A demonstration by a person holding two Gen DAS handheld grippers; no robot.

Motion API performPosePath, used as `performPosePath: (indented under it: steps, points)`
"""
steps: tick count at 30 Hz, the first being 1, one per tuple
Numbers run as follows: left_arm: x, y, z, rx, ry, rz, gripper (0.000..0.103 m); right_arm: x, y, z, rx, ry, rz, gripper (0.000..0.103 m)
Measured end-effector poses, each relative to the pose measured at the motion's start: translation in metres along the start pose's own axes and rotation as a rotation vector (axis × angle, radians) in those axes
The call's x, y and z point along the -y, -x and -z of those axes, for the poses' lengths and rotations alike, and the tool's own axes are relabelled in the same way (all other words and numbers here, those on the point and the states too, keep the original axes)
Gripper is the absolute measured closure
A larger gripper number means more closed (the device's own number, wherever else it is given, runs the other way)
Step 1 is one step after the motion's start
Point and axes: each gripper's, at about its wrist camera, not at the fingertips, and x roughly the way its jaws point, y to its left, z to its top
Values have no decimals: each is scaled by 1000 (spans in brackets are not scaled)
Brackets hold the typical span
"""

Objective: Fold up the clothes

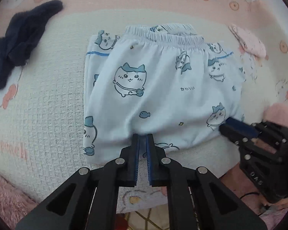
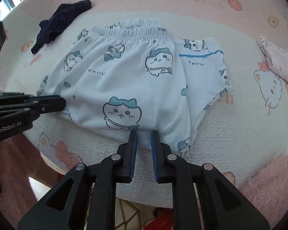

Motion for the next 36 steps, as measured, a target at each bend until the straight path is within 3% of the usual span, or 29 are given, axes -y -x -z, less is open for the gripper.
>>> performPosePath:
  steps: [1,3,5,6,7,9,11,13,15,17,19,20,23,26,28,31,34,35,36]
  points:
    - [-3,2,1,4,-2,-37,92,-1,2,2,8,17,38,91]
    - [-17,8,6,10,29,-143,92,8,6,7,-7,12,102,102]
    - [-32,17,7,31,109,-121,91,27,12,8,-19,-80,77,103]
    - [-38,22,7,46,140,-96,89,34,16,7,-17,-117,100,93]
    - [-37,27,5,69,140,-35,87,39,22,7,13,-138,108,92]
    - [-24,29,2,91,99,55,73,40,33,3,81,-154,-35,92]
    - [-4,19,0,84,33,23,63,25,35,-2,121,-108,-132,89]
    - [16,10,-3,77,-33,-10,61,2,21,-7,99,-9,-140,85]
    - [36,0,-5,69,-99,-43,61,-14,-7,-2,12,60,-71,87]
    - [37,-1,-5,61,-118,-115,61,-11,-3,0,24,80,-17,87]
    - [16,7,-3,57,-56,-175,61,12,2,4,10,32,99,91]
    - [-1,11,-2,52,11,-183,61,31,6,5,4,-50,58,101]
    - [-37,26,-8,83,166,-86,61,68,22,4,39,-228,31,92]
    - [-28,44,-23,170,118,6,61,58,37,-8,140,-192,-87,92]
    - [-12,43,-37,173,37,19,61,31,37,-25,166,-60,-97,90]
    - [-10,27,-49,121,-65,-17,61,-3,12,-49,105,97,-69,89]
    - [-12,-5,-54,22,-137,-123,61,-7,-26,-62,-2,170,12,90]
    - [-22,-4,-55,20,-124,-116,60,4,-27,-61,4,154,-16,91]
    - [-35,2,-57,28,-87,-157,60,15,-28,-60,9,137,-42,92]
